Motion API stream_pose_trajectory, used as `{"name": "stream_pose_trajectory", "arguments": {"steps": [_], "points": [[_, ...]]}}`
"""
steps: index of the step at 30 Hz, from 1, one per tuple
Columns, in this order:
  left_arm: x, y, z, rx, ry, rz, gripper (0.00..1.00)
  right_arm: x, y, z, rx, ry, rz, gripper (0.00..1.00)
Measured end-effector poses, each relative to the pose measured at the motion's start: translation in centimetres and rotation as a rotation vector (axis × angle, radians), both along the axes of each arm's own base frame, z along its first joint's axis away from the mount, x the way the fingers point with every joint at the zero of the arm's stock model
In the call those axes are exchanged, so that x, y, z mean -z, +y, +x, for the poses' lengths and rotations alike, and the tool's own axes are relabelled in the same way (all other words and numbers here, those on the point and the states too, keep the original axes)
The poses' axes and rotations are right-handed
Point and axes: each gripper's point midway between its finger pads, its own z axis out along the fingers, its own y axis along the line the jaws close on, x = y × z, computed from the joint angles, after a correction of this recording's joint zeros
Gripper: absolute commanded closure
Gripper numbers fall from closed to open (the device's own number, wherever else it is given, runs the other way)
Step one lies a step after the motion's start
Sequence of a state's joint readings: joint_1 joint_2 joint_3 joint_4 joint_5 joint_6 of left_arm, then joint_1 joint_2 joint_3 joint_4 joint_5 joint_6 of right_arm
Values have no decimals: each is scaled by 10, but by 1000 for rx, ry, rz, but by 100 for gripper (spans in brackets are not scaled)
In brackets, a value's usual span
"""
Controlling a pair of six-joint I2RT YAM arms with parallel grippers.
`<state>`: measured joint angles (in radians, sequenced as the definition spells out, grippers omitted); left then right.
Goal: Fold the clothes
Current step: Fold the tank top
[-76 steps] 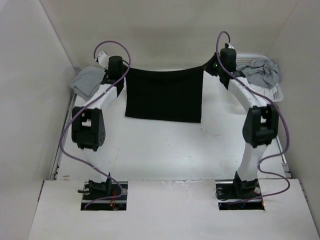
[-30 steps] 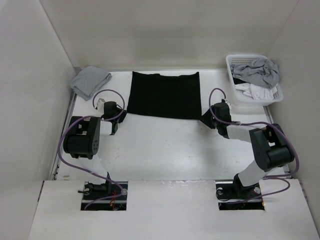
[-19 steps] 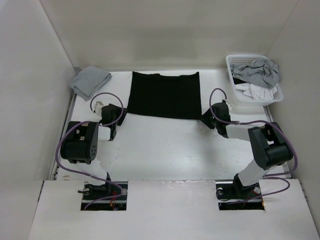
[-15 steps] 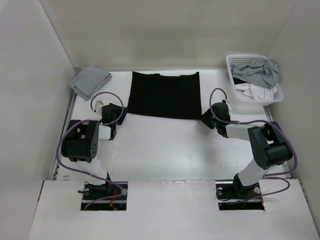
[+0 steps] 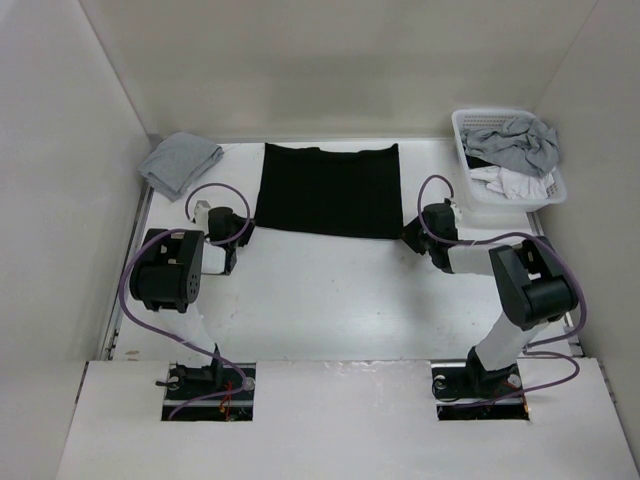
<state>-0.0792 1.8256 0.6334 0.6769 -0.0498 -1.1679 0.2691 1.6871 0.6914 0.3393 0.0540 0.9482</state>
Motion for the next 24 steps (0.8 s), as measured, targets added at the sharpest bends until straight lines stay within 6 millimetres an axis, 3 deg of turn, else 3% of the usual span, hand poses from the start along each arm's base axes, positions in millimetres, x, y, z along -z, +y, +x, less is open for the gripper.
{"name": "stream_pose_trajectory", "arguments": {"steps": [7,17,21,24], "points": [[0,2,0,-4,0,-1,100,5,0,6,30,-1,20,96],[-6,5,-35,2,2,-6,100,-3,3,-3,27,-21,-4,100],[-40,8,-57,7,-69,-10,100,-34,1,-19,3,-86,-19,100],[-89,11,-74,12,-175,-9,100,-68,8,-39,-41,-159,-33,100]]}}
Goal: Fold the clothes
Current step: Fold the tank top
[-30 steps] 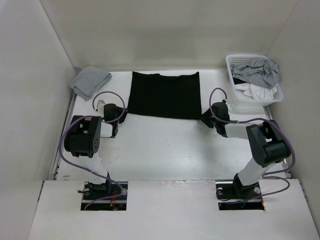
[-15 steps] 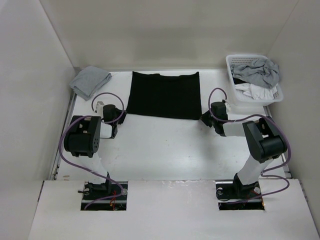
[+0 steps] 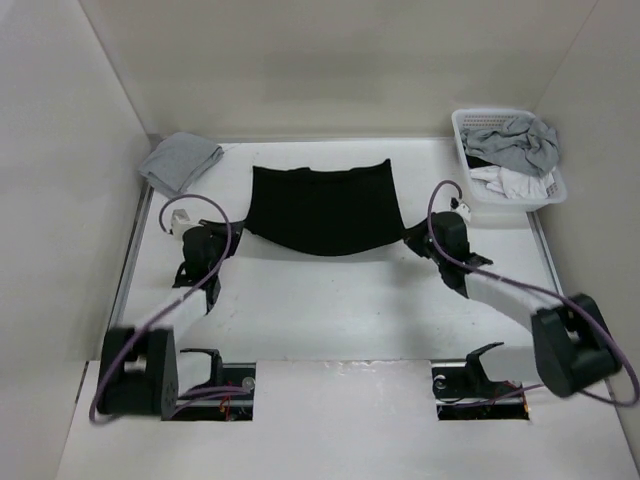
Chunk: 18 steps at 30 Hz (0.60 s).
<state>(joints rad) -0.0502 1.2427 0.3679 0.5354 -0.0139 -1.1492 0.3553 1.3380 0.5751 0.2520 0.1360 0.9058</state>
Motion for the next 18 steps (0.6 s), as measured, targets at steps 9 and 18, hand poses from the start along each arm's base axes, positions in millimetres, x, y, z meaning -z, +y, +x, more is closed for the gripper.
{"name": "stream_pose_trajectory", "arguments": {"steps": [9,18], "points": [[-237,12,-113,-16,-532,110,100,-202,17,-124,-157,-409,-14,100],[-318,15,-176,-15,-673,173,100,-311,4,-189,-225,-535,31,100]]}}
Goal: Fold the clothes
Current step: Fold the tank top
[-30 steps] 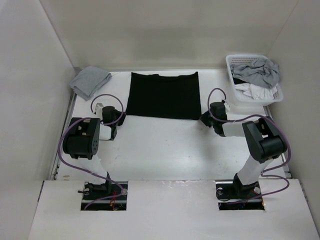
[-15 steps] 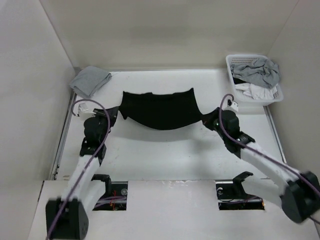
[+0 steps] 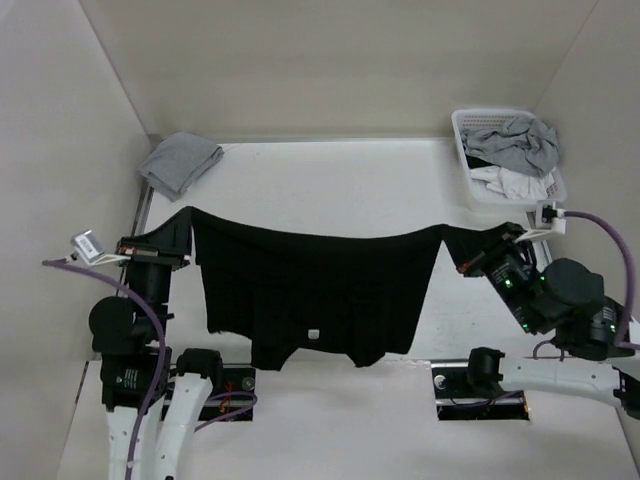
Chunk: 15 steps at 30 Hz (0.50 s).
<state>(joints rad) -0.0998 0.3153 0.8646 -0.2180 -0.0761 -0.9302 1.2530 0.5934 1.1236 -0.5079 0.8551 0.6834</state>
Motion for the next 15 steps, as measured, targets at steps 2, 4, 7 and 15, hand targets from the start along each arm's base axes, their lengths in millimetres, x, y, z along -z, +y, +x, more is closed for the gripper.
{"name": "stream_pose_trajectory", "arguments": {"steps": [2,4,7,15], "points": [[24,-2,17,0,84,10,100,11,2,13,58,7,-73,100],[55,-4,40,-1,181,20,100,32,6,35,119,31,-154,100],[118,-7,79,-5,366,35,100,85,4,83,194,119,-256,100],[285,-13,175,-24,811,45,100,259,2,217,163,528,-351,100]]}}
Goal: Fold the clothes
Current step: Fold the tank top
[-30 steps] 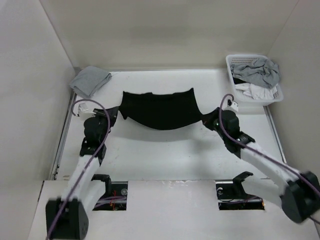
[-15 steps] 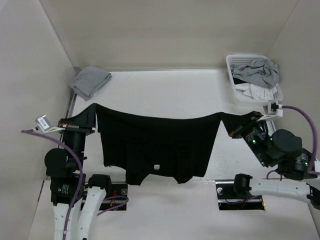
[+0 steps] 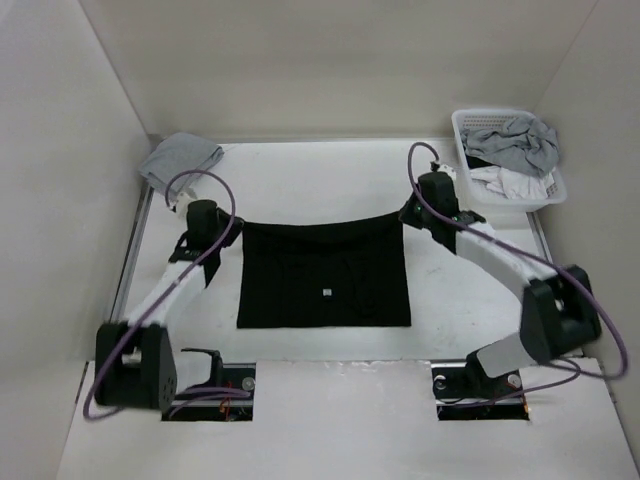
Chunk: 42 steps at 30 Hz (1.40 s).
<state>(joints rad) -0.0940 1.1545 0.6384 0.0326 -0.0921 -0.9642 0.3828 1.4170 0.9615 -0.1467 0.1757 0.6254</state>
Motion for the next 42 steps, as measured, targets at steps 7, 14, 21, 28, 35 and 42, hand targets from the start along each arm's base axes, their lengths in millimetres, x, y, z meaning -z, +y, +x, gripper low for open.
{"name": "stream_pose_trajectory", "arguments": {"steps": [7,14,21,28,35,42], "points": [[29,-11,114,-10,58,-41,100,6,1,107,-5,21,97,100],[-11,-2,111,-19,-83,-76,100,-26,-11,93,-10,-74,148,100],[10,13,52,-55,-74,-95,100,17,-23,25,7,8,175,100],[24,11,12,-30,-82,-102,100,34,-31,-14,23,18,190,100],[55,8,-32,15,-53,-91,100,65,-39,-46,57,69,195,100],[95,5,-61,49,34,-66,78,107,-46,-78,123,175,190,78]]}}
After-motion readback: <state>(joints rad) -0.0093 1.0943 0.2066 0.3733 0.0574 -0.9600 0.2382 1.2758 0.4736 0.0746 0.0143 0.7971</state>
